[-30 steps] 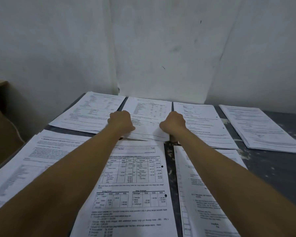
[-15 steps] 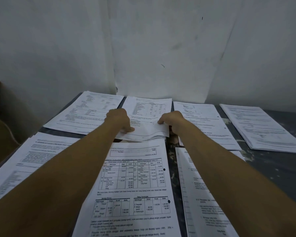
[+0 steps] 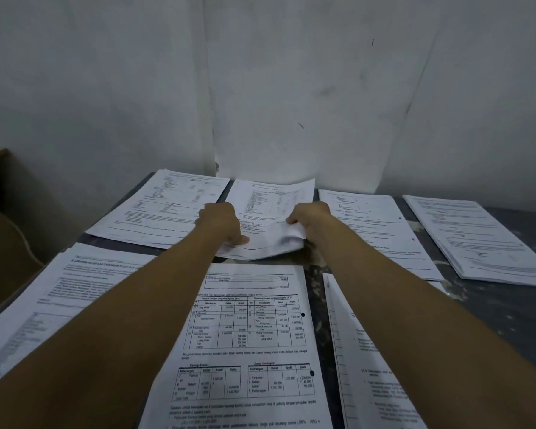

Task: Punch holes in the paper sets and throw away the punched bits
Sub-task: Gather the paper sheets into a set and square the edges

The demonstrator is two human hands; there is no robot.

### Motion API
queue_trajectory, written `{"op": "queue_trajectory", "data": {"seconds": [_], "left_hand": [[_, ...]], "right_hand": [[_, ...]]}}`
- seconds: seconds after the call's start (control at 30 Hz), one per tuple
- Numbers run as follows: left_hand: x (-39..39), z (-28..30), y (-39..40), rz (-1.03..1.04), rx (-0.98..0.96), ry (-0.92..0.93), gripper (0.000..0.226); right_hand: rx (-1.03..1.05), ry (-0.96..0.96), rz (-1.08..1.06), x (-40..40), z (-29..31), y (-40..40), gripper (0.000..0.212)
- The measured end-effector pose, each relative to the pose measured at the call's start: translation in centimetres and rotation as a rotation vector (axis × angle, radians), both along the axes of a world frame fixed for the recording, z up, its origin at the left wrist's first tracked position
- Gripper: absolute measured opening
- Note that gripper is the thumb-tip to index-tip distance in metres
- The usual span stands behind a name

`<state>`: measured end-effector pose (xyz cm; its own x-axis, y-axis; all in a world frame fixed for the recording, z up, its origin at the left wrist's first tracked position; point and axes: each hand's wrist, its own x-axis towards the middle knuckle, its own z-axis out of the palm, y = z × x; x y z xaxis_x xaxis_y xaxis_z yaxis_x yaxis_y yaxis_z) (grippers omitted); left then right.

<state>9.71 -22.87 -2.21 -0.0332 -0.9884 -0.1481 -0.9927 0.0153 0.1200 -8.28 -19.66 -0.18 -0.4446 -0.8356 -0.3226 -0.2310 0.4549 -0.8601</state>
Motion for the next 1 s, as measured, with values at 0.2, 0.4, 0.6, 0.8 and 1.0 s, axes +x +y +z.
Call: {"op": "queue_trajectory", "data": {"seconds": [0.2,0.4,0.6,0.8,1.0], "left_hand": [[0.5,0.7,-0.1,0.039,-0.019,0.23,0.081],[1.5,1.7,-1.0,0.251,-0.198,1.161,0.075],[2.7,4.6,-1.1,0.115,-0.355,1.395,0.037],[2.7,6.3,0.3,-0.009,-0.542,1.354,0.027],[3.0,6.6,1.4,-0.083,-0.516,1.404,0.03]], "right_hand": [[-0.166,-0.08,0.004,-0.5,-0.2,0.3,0.031],[-0.378,-0.179,0.095,-2.2,2.4,1.6,0.04],[-0.418,-0.191,0.123,-3.1,3.1,1.9,0.048],[-0.452,-0.22,0.141,-2.6,3.5,1.8,0.037],[-0.516,-0.247,0.152,-2.5,4.0,2.3,0.032]]}}
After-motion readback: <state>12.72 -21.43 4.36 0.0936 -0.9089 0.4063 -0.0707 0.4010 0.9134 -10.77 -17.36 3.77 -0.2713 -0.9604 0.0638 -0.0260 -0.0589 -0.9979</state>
